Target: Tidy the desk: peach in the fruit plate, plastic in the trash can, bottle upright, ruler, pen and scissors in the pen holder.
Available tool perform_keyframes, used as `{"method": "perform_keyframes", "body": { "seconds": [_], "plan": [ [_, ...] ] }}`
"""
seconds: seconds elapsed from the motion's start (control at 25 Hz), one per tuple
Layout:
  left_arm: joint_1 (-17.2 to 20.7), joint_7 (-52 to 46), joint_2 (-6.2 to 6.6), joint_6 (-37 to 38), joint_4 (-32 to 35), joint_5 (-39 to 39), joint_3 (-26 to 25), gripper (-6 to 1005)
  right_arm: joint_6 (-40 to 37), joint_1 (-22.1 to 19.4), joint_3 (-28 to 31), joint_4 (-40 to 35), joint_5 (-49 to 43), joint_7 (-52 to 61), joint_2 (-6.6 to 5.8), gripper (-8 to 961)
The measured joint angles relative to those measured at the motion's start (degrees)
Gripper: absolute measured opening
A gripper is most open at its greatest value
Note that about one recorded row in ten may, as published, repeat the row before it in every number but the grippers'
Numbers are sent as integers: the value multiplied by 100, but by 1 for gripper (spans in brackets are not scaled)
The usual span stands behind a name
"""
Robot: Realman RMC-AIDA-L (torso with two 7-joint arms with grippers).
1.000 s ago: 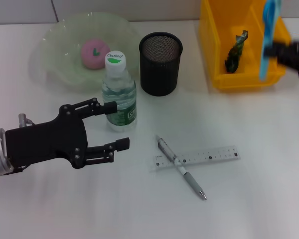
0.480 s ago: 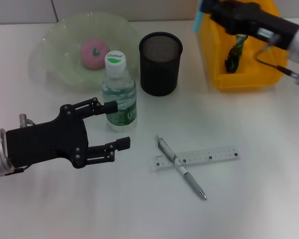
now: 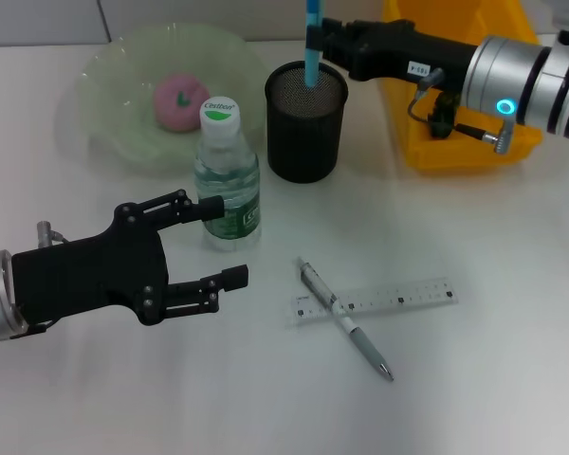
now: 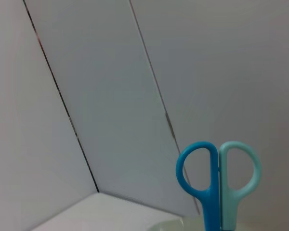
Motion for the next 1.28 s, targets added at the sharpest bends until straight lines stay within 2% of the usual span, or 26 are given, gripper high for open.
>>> {"method": "perform_keyframes", "body": {
  "seconds": [0.28, 0.48, 0.52, 0.64, 0.68, 0.72, 0.76, 0.8, 0.84, 0.88, 0.92, 0.96, 1.0, 1.04, 1.08, 1.12, 1.16, 1.24, 1.28],
  "plan": [
    [29, 3, 0, 46, -1, -3, 0, 799, -74, -53, -105, -75, -9, 217, -14, 216],
    [40, 4, 0, 74, -1, -3, 0, 799, -339, -203, -165, -226, -9, 374, -37, 429],
    [40, 4, 0, 74, -1, -3, 0, 799, -339, -203, -165, -226, -9, 374, -37, 447],
    [41, 6, 1, 82, -1, -3, 0, 799, -706, -468, -161, -589, -12, 561, -57, 477],
    [41, 7, 0, 86, -1, -3, 1, 799, -1056, -725, -160, -1030, -62, 747, -83, 483],
    [41, 7, 0, 91, -1, -3, 0, 799, -1056, -725, -160, -1030, -62, 747, -83, 489],
    [41, 7, 1, 94, 0, -3, 0, 799, -1509, -1061, -138, -1756, -323, 1128, -95, 495],
    [42, 7, 0, 96, -1, -3, 0, 799, -1509, -1061, -138, -1756, -323, 1128, -95, 501],
    [45, 7, 2, 104, -1, -3, 0, 799, -1741, -1199, -123, -2116, -534, 1381, -96, 507],
    [47, 7, 6, 120, -4, -2, 2, 799, -2336, -1465, -24, -3052, -1133, 1971, -97, 528],
    [47, 7, 6, 120, -4, -2, 2, 799, -2336, -1465, -24, -3052, -1133, 1971, -97, 548],
    [45, 7, 10, 128, -15, 1, 8, 799, -2989, -1562, 189, -3794, -1786, 2443, -100, 569],
    [37, 5, 12, 135, -27, 10, 19, 799, -2989, -1562, 189, -3794, -1786, 2443, -100, 589],
    [27, -9, 15, 138, -40, 22, 29, 799, -3428, -1550, 358, -4220, -2203, 2672, -124, 610],
    [8, -53, 26, 143, -50, 38, 40, 799, -4137, -1423, 584, -4833, -2911, 2968, -185, 631],
    [3, -74, 31, 144, -50, 46, 43, 799, -4137, -1423, 584, -4833, -2911, 2968, -185, 651],
    [1, -84, 31, 145, -51, 48, 44, 799, -4476, -1328, 639, -5080, -3295, 3060, -215, 672],
    [-2, -113, 34, 149, -52, 50, 44, 799, -5100, -1076, 678, -5468, -4151, 3186, -272, 713],
    [-2, -142, 36, 154, -53, 53, 54, 799, -5415, -758, 597, -5569, -5015, 3287, -298, 721]
  ]
}}
